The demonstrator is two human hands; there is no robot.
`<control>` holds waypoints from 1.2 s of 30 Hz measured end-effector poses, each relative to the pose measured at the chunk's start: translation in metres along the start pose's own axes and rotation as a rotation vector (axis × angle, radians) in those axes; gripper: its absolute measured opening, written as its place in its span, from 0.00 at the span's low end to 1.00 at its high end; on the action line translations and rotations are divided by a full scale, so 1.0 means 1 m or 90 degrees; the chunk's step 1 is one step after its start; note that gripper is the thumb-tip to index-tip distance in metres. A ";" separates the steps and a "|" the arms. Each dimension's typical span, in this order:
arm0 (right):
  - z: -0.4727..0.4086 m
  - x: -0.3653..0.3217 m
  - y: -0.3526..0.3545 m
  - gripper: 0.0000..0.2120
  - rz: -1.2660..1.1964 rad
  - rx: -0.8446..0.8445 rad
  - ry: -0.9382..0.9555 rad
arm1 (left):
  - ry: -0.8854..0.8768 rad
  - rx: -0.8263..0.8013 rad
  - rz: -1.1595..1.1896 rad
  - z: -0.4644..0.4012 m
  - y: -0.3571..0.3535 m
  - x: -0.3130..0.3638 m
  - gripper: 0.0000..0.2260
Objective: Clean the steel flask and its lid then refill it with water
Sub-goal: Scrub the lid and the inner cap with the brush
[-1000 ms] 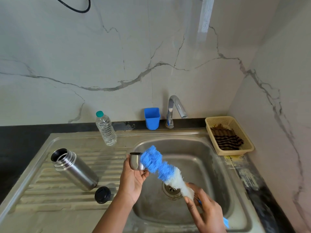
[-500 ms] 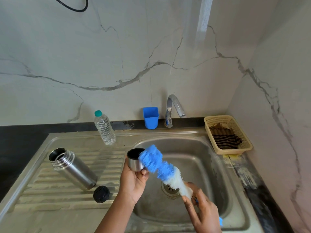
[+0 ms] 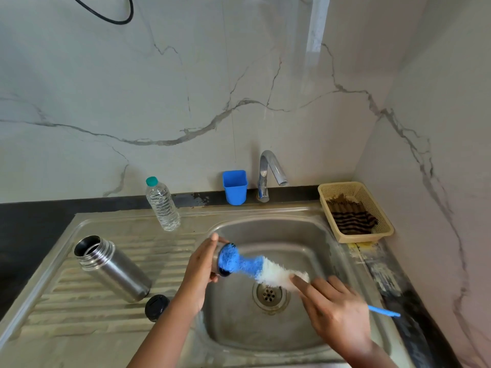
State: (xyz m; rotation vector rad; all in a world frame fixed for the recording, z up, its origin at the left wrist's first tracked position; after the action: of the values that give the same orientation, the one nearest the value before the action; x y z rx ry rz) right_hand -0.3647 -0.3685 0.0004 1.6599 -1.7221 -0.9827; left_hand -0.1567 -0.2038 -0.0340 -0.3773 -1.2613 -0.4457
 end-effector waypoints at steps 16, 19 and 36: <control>-0.005 0.031 -0.024 0.11 -0.451 -0.423 -0.303 | -0.124 -0.046 -0.171 0.001 -0.001 0.030 0.12; -0.029 0.026 0.017 0.18 0.033 -0.139 0.005 | 0.031 -0.001 -0.120 -0.001 0.003 0.006 0.23; -0.011 -0.010 -0.015 0.06 -0.895 -0.505 -0.496 | -0.131 0.004 -0.056 -0.001 0.008 0.058 0.18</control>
State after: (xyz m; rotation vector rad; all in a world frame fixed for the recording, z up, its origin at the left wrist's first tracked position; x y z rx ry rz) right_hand -0.3462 -0.3594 -0.0038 1.8231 0.0368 -2.6965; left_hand -0.1378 -0.2043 0.0215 -0.3705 -1.4830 -0.4876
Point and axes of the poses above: each hand's wrist, its own z-axis away from the middle knuckle, its own y-axis out of the back of the hand, x = y × z, the point moved 6 cm from there along -z, towards the middle knuckle, and after that the axes turned 3 degrees about -x, right-handed, at the moved point
